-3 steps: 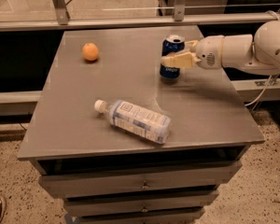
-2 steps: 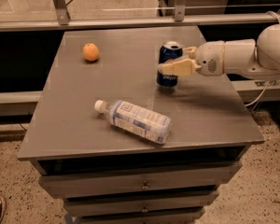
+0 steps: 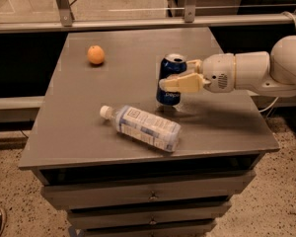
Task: Move pepsi can near blue plastic bottle
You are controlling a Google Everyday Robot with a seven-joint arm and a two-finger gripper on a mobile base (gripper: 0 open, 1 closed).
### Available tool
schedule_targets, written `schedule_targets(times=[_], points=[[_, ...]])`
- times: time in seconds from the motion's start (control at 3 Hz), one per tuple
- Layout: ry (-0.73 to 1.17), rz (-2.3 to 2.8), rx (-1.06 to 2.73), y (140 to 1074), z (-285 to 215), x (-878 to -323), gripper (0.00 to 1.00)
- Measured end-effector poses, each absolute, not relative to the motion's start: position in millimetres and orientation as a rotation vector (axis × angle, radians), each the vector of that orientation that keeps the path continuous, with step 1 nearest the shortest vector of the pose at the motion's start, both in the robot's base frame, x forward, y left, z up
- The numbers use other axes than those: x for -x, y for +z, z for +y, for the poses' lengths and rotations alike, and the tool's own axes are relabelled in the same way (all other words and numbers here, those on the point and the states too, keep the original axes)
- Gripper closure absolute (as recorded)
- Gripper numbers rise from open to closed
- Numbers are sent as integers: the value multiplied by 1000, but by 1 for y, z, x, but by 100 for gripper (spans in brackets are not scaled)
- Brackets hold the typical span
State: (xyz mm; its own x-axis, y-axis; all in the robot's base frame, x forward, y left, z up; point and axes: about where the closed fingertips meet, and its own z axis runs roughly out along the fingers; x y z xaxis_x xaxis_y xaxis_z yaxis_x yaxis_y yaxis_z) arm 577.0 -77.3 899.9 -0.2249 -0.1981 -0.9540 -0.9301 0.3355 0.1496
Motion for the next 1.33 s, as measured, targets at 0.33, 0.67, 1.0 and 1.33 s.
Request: schedule_targets(times=[0.33,0.67,1.0,1.33], points=[[1055,1627,1075,893,-62,-555,75],[1092,1613,1102,890,-55,-546,51],[1121,1602,1120,889,-50,-539,28],[1140,1597,1133,888,-48,-535,4]])
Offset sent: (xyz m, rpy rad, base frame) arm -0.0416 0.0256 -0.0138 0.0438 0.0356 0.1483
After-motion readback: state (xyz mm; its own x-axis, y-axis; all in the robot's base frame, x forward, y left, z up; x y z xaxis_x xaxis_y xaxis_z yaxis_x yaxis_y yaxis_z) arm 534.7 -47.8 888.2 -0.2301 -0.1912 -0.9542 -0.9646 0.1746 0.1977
